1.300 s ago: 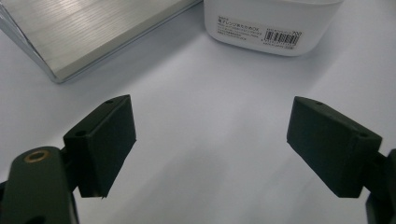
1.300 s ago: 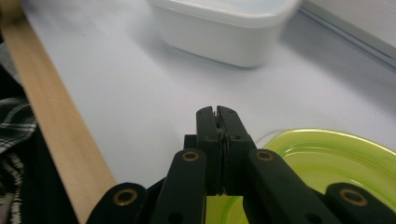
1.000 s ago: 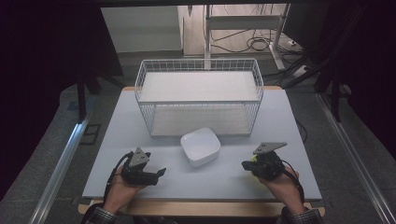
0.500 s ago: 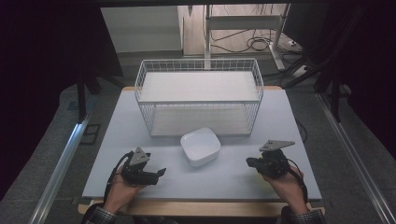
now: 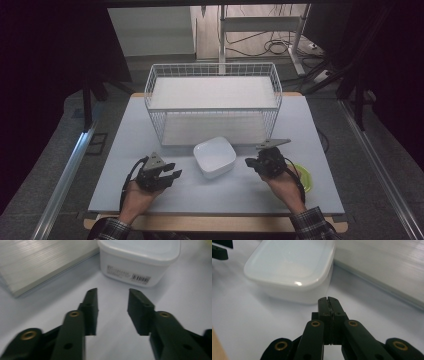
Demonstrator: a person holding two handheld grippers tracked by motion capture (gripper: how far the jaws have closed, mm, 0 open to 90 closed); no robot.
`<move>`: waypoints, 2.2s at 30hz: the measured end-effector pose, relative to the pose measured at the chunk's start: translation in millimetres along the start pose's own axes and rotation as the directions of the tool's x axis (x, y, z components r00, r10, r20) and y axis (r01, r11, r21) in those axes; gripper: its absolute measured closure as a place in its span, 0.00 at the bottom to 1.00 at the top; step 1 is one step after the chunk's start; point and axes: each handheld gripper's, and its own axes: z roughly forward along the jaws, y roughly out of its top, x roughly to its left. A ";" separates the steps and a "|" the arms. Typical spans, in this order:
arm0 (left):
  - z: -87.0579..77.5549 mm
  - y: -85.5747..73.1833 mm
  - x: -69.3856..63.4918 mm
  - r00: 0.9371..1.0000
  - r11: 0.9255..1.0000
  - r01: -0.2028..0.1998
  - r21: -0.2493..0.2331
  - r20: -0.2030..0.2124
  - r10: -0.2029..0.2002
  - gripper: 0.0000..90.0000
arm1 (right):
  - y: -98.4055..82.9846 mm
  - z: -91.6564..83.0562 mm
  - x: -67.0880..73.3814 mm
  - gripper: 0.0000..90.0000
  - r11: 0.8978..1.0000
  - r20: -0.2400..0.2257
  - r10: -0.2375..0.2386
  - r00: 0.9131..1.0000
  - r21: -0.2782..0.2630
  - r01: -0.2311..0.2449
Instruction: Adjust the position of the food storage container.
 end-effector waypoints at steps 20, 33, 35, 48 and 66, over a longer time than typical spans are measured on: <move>53.0 26.5 17.0 0.999 0.996 0.034 0.078 -0.030 -0.032 0.94 | 32.9 53.3 6.3 0.99 0.995 0.010 0.012 1.000 0.095 -0.013; 44.3 20.3 -0.2 1.000 0.995 0.010 0.097 0.008 -0.011 0.96 | 7.7 37.0 26.9 0.99 0.994 -0.049 0.007 0.999 0.109 -0.002; 40.3 18.1 -5.1 1.000 0.994 0.003 0.105 0.013 -0.005 0.96 | 4.5 34.5 29.4 0.99 0.994 -0.056 0.001 0.998 0.109 0.005; 18.9 10.5 -15.1 0.999 0.995 -0.003 0.104 0.041 -0.001 0.90 | -7.9 11.3 35.4 0.99 0.994 -0.062 -0.028 0.998 0.108 0.034; 15.5 9.3 -13.8 0.999 0.996 -0.003 0.086 0.034 0.000 0.90 | -99.5 -96.4 11.9 0.99 0.985 -0.001 0.088 0.996 0.147 -0.087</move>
